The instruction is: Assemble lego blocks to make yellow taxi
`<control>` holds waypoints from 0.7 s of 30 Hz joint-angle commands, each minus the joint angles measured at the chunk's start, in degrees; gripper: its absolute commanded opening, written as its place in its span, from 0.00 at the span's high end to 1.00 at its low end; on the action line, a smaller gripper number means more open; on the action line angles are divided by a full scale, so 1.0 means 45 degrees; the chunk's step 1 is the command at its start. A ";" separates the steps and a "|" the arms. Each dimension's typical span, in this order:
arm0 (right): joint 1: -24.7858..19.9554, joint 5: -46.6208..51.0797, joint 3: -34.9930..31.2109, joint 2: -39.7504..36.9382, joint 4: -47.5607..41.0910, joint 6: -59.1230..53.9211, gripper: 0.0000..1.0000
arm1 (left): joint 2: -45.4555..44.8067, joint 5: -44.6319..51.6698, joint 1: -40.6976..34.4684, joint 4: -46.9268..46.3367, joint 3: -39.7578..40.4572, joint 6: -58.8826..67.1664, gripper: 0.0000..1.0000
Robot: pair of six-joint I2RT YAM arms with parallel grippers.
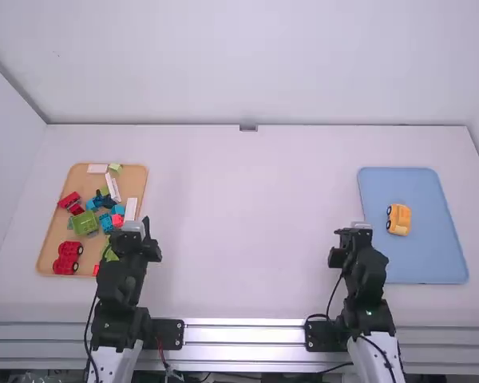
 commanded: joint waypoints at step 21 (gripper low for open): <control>0.0027 -0.0022 -0.0129 -0.3633 -0.0090 0.0046 1.00 | -0.0104 0.0090 0.0036 -0.0114 -0.0080 0.0002 1.00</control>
